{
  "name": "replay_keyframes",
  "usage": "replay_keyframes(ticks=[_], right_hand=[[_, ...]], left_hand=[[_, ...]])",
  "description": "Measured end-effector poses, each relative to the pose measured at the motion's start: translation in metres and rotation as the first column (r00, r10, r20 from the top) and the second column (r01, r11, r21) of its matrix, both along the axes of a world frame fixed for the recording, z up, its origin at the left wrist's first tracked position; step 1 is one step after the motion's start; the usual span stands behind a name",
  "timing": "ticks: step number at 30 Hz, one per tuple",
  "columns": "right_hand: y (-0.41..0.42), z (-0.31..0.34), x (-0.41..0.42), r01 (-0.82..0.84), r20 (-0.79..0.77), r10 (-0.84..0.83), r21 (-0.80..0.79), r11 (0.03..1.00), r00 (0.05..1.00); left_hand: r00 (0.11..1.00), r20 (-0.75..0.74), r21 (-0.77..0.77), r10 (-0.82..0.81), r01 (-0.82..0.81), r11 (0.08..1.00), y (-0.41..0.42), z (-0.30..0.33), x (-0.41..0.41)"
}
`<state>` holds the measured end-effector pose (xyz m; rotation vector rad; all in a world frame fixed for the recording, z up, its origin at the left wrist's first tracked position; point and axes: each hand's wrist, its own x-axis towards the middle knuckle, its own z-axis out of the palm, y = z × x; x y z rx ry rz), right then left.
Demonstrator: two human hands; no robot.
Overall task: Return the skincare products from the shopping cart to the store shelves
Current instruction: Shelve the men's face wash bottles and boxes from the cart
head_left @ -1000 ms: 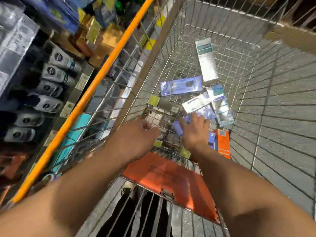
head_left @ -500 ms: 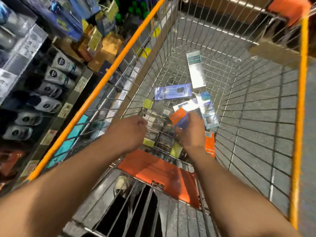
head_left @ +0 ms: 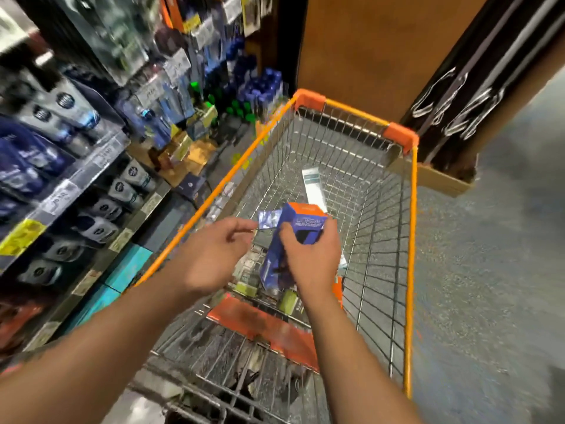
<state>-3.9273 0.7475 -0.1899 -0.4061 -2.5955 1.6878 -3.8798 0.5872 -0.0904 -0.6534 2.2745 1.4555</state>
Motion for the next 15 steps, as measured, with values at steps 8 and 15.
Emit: replay_keyframes(ticks=[8, 15], right_hand=[[-0.048, 0.138, 0.009, -0.154, -0.141, 0.137, -0.118, 0.981, 0.981], [-0.112, 0.221, 0.024, -0.271, -0.217, 0.233, -0.17, 0.947, 0.948]], left_hand=[[0.97, -0.238, 0.094, -0.055, 0.079, 0.992, -0.024, 0.087, 0.025], [0.933, -0.36, 0.11, 0.021, 0.02, 0.994, -0.081, 0.14, 0.061]])
